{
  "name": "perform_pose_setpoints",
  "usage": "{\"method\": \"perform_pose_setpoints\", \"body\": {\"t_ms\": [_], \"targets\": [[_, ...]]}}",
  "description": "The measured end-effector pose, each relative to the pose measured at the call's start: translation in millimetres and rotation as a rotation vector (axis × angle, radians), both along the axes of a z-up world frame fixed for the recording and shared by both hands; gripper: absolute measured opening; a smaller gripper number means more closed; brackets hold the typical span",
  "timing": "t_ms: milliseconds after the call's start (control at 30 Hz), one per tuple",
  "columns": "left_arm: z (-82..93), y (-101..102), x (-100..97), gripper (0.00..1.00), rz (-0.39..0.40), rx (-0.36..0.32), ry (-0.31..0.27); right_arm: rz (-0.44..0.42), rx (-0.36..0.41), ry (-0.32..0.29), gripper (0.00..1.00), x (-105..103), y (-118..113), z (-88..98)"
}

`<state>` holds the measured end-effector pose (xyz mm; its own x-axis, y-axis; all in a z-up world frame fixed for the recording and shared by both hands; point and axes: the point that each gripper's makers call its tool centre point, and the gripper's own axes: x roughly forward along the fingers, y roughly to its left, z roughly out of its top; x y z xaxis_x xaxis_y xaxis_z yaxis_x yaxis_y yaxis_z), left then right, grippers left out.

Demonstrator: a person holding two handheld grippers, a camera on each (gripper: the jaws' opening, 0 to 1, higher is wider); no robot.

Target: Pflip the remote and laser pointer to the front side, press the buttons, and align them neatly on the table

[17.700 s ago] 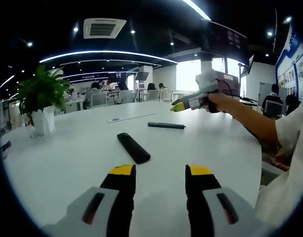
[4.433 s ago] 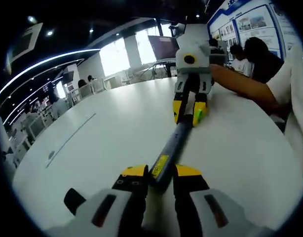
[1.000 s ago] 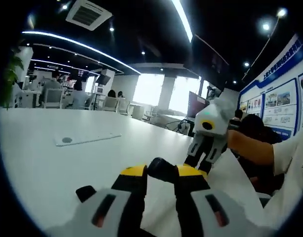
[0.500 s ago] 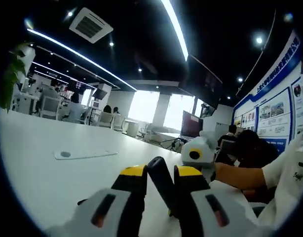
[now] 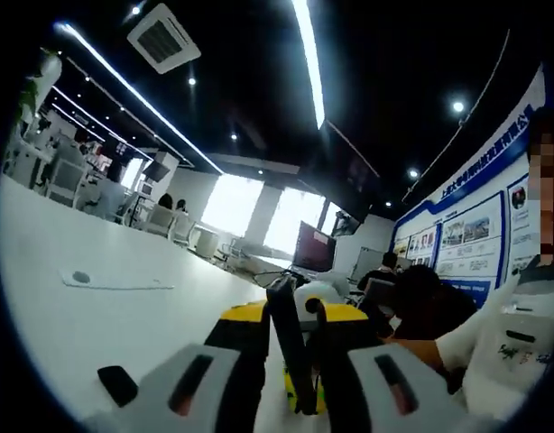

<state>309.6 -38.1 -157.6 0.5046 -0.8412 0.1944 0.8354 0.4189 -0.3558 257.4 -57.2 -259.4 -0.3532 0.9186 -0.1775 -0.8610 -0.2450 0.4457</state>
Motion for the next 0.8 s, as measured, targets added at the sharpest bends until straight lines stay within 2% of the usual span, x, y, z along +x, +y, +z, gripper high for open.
{"method": "perform_pose_setpoints", "body": {"t_ms": [133,233,433,800], "targets": [[4.4,-5,-4.8,0.18,-0.035,-0.038,0.005,0.026,0.028,0.029,0.12,-4,-2,2.0],[6.8,-8,-6.9,0.16,-0.054,-0.063,0.012,0.041,0.046,0.020,0.12,-7,-1,3.9],[-5.3,-18,-5.8,0.14,-0.039,-0.017,0.039,0.027,0.026,0.007,0.12,-5,0,-8.0],[0.5,-16,-7.5,0.13,-0.054,-0.064,0.037,0.007,0.054,0.004,0.13,4,-5,-2.7]]}}
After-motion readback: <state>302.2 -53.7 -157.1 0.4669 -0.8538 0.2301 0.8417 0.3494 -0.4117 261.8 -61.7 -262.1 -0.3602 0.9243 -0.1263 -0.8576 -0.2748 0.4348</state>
